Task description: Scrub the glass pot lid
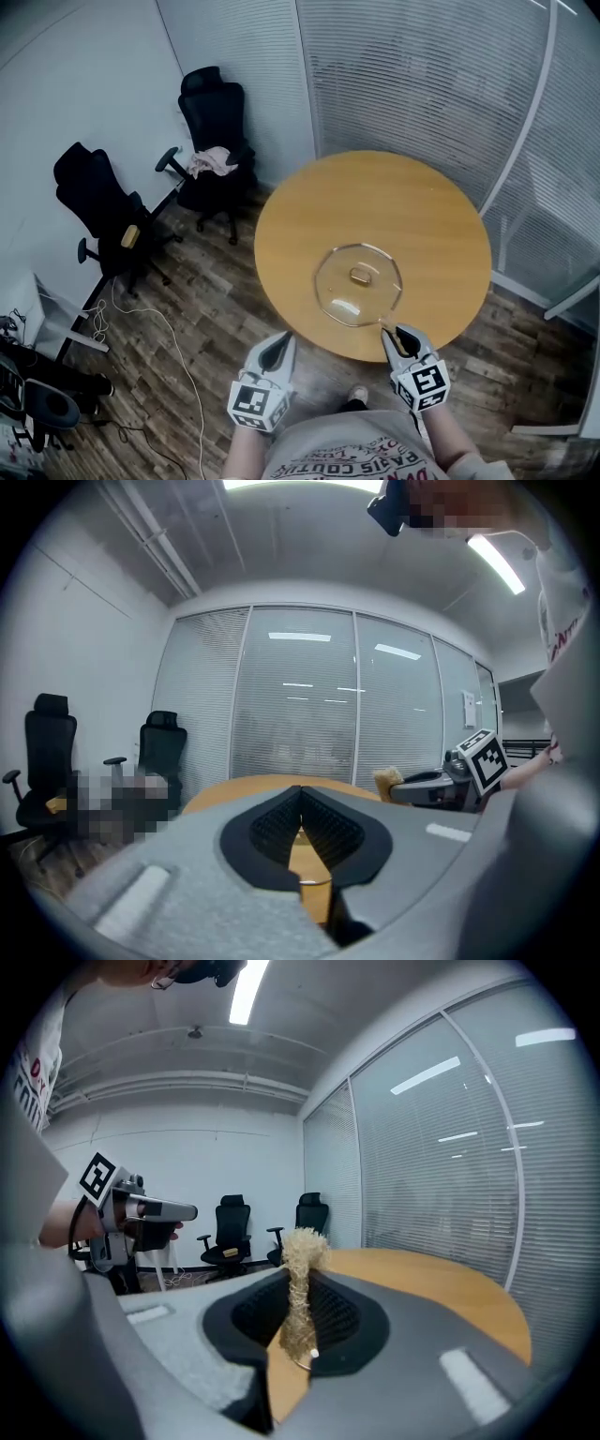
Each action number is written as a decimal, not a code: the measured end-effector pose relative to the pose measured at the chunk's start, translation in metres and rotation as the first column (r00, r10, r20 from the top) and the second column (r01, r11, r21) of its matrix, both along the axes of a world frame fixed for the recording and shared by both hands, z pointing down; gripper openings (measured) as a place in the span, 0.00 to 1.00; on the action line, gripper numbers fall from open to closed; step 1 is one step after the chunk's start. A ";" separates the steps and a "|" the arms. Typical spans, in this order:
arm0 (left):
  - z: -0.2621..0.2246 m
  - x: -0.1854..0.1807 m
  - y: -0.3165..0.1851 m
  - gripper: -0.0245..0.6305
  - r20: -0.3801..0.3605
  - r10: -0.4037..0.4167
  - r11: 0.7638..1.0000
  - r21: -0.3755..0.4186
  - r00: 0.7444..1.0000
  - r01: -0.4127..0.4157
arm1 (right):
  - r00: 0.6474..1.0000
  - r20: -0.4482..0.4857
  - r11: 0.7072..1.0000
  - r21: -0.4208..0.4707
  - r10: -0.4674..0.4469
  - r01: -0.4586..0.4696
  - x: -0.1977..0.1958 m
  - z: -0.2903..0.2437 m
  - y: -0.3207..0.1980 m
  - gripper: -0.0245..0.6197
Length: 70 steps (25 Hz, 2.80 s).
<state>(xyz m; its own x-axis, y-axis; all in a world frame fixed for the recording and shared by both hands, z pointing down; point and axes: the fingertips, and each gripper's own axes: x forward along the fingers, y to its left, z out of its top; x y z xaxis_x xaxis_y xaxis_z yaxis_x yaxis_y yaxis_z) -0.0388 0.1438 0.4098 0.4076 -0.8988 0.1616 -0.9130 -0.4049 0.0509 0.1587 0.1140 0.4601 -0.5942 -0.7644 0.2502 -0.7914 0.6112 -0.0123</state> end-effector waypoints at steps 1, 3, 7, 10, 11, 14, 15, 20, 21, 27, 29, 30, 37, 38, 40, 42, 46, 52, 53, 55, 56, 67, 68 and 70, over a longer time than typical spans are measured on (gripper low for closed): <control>0.000 0.007 -0.010 0.05 -0.001 -0.015 1.000 0.003 1.000 0.015 | 1.000 -0.001 1.000 -0.007 -0.006 0.006 0.008 0.002 -0.011 0.13; 0.002 0.018 -0.032 0.05 -0.003 -0.048 0.999 0.011 0.999 0.048 | 1.000 0.000 1.000 -0.020 -0.017 0.017 0.022 0.007 -0.031 0.13; 0.008 0.039 -0.069 0.05 -0.020 -0.060 0.998 -0.001 0.998 0.060 | 1.000 -0.014 0.999 -0.047 -0.021 0.021 0.041 0.019 -0.066 0.13; 0.010 0.052 -0.088 0.05 -0.010 -0.015 1.000 -0.014 1.000 0.015 | 1.000 -0.001 0.997 -0.073 0.012 -0.012 0.051 0.024 -0.085 0.13; 0.011 0.051 -0.096 0.05 -0.007 -0.006 1.000 -0.018 1.000 0.006 | 1.000 0.002 0.997 -0.079 0.025 -0.024 0.053 0.025 -0.091 0.13; 0.018 0.045 -0.122 0.05 -0.017 0.015 0.999 -0.033 1.000 -0.015 | 0.998 -0.017 0.994 -0.090 0.065 -0.066 0.053 0.032 -0.111 0.13; 0.020 0.044 -0.131 0.05 -0.021 0.029 0.999 -0.038 0.999 -0.030 | 0.996 -0.028 0.992 -0.096 0.080 -0.082 0.053 0.035 -0.117 0.13; 0.032 0.044 -0.178 0.05 -0.020 0.148 0.986 -0.068 0.989 -0.149 | 0.976 -0.144 0.970 -0.155 0.164 -0.186 0.050 0.060 -0.146 0.13; 0.033 0.045 -0.188 0.05 -0.021 0.174 0.982 -0.073 0.985 -0.175 | 0.969 -0.163 0.962 -0.172 0.185 -0.212 0.050 0.064 -0.152 0.13; 0.027 0.040 -0.246 0.05 -0.046 0.281 0.957 -0.067 0.959 -0.283 | 0.952 -0.163 0.932 -0.215 0.260 -0.292 0.039 0.072 -0.196 0.13; 0.034 0.036 -0.258 0.05 -0.042 0.307 0.948 -0.077 0.951 -0.309 | 0.952 -0.179 0.933 -0.221 0.247 -0.284 0.030 0.081 -0.208 0.13; 0.038 0.034 -0.264 0.05 -0.046 0.318 0.944 -0.082 0.947 -0.321 | 0.954 -0.187 0.938 -0.217 0.233 -0.271 0.025 0.086 -0.215 0.13; 0.062 0.034 -0.288 0.05 -0.063 0.384 0.915 -0.107 0.921 -0.389 | 0.932 -0.360 0.962 -0.242 0.029 -0.124 0.013 0.153 -0.247 0.13; 0.066 0.034 -0.290 0.05 -0.059 0.391 0.911 -0.114 0.918 -0.395 | 0.927 -0.376 0.957 -0.269 -0.001 -0.108 0.012 0.162 -0.250 0.13; 0.073 0.035 -0.296 0.05 -0.060 0.399 0.906 -0.130 0.915 -0.404 | 0.911 -0.406 0.945 -0.321 -0.080 -0.060 0.010 0.176 -0.256 0.13; 0.080 0.034 -0.302 0.05 -0.062 0.400 0.903 -0.145 0.914 -0.405 | 0.881 -0.438 0.936 -0.351 -0.177 0.014 0.004 0.187 -0.262 0.13; 0.087 0.031 -0.307 0.05 -0.080 0.396 0.900 -0.166 0.915 -0.403 | 0.787 -0.529 0.917 -0.382 -0.318 0.114 0.001 0.214 -0.269 0.13; 0.100 0.025 -0.303 0.05 -0.113 0.387 0.892 -0.207 0.915 -0.403 | 0.673 -0.611 0.894 -0.410 -0.417 0.182 -0.008 0.233 -0.261 0.13; 0.101 0.023 -0.304 0.05 -0.114 0.382 0.893 -0.212 0.917 -0.398 | 0.644 -0.629 0.890 -0.408 -0.435 0.203 -0.010 0.235 -0.259 0.13; 0.103 0.021 -0.307 0.05 -0.113 0.373 0.895 -0.217 0.921 -0.389 | 0.593 -0.662 0.886 -0.398 -0.457 0.238 -0.012 0.239 -0.256 0.13; 0.103 0.021 -0.309 0.05 -0.112 0.370 0.897 -0.217 0.922 -0.386 | 0.576 -0.675 0.885 -0.395 -0.462 0.248 -0.011 0.240 -0.255 0.13; 0.095 0.024 -0.315 0.05 -0.109 0.362 0.903 -0.205 0.926 -0.378 | 0.555 -0.718 0.905 -0.380 -0.419 0.191 -0.003 0.243 -0.236 0.13; 0.095 0.025 -0.314 0.05 -0.108 0.365 0.901 -0.209 0.925 -0.380 | 0.566 -0.721 0.912 -0.374 -0.400 0.168 -0.002 0.243 -0.235 0.13; 0.096 0.027 -0.312 0.05 -0.105 0.372 0.897 -0.214 0.922 -0.386 | 0.577 -0.729 0.922 -0.367 -0.368 0.124 -0.001 0.243 -0.233 0.13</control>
